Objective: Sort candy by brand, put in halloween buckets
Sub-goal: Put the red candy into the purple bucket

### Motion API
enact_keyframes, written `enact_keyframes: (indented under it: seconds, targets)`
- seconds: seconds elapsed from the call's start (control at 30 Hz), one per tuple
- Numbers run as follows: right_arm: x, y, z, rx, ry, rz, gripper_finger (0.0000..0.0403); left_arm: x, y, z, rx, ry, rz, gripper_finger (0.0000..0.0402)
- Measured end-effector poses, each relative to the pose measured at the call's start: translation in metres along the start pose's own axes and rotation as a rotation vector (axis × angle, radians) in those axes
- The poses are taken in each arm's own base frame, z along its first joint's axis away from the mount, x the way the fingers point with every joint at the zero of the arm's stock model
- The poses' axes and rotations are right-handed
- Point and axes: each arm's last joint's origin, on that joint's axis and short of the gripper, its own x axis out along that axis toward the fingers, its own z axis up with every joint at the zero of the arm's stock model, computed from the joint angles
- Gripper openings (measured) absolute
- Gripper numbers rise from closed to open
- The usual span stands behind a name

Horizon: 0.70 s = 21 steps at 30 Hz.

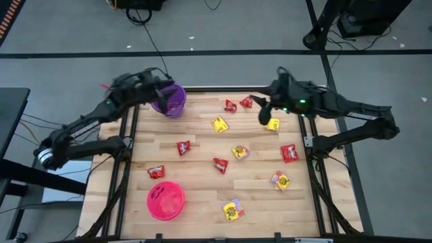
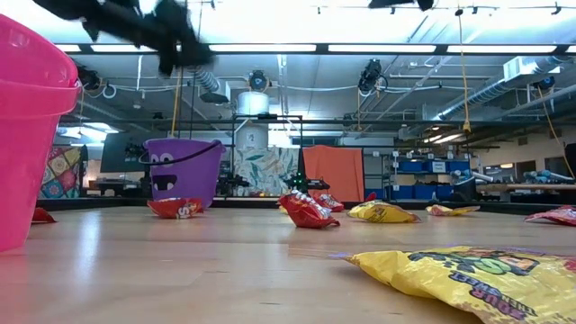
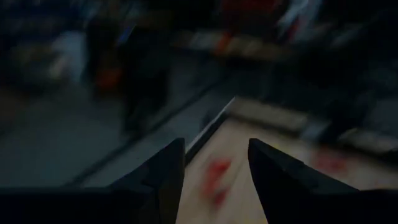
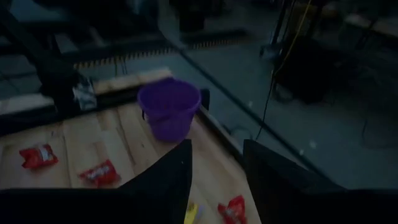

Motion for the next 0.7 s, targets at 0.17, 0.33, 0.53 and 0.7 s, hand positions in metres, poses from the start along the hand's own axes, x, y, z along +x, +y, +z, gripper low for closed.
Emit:
enact_keyframes:
  seconds: [0.17, 0.33, 0.53, 0.7]
  targets:
    - [0.049, 0.005, -0.014, -0.015, 0.124, 0.023, 0.0156, -0.036, -0.028, 0.03, 0.065, -0.233, -0.155, 0.0183]
    - [0.102, -0.001, -0.038, -0.02, 0.277, 0.033, 0.0156, -0.058, -0.043, 0.029, 0.067, -0.219, -0.215, 0.0183]
    - [0.153, -0.035, -0.068, 0.028, 0.442, 0.023, 0.0156, -0.063, -0.057, 0.015, 0.037, -0.076, -0.298, 0.0183]
    - [0.192, -0.065, -0.097, 0.072, 0.519, 0.036, 0.0156, -0.059, -0.066, 0.007, 0.081, -0.007, -0.279, 0.0183]
